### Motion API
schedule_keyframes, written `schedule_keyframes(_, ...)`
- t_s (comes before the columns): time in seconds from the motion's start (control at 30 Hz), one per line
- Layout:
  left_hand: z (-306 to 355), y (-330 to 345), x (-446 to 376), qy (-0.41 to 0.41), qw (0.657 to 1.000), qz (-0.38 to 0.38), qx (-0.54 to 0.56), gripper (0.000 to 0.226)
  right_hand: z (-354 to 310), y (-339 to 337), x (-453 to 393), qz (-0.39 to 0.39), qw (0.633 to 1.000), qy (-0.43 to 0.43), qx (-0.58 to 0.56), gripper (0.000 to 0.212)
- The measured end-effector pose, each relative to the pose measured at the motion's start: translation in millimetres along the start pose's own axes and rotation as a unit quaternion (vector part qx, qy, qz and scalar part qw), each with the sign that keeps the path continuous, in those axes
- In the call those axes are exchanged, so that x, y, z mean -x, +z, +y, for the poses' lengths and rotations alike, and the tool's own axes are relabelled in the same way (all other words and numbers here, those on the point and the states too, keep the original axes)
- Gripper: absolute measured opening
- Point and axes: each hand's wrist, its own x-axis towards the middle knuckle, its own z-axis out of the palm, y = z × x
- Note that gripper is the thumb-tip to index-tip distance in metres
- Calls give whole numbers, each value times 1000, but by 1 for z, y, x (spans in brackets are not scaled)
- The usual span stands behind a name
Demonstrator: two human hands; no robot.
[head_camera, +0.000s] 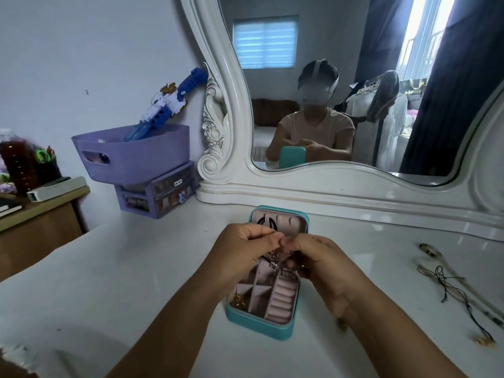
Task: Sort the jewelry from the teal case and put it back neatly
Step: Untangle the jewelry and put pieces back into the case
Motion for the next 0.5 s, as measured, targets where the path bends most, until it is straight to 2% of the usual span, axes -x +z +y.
schedule_keyframes(0.13, 4, -8, -6, -1, 999, -21, -36, 11, -4, -1, -3, 9, 999, -25, 28, 12)
schedule_keyframes(0.27, 1, -13, -9, -10, 1000, -11, -18, 9, 1, -2, -10, 116, 971, -146, 150, 17)
schedule_keyframes(0.33, -1, -13, -10, -4, 1000, -1, -12, 11, 1, -1, -11, 146, 956, -173, 188, 15)
schedule_keyframes(0.5, 2, -10, -9, 9, 999, -39, -8, 13, 4, 1, -10, 126, 963, -175, 162, 19)
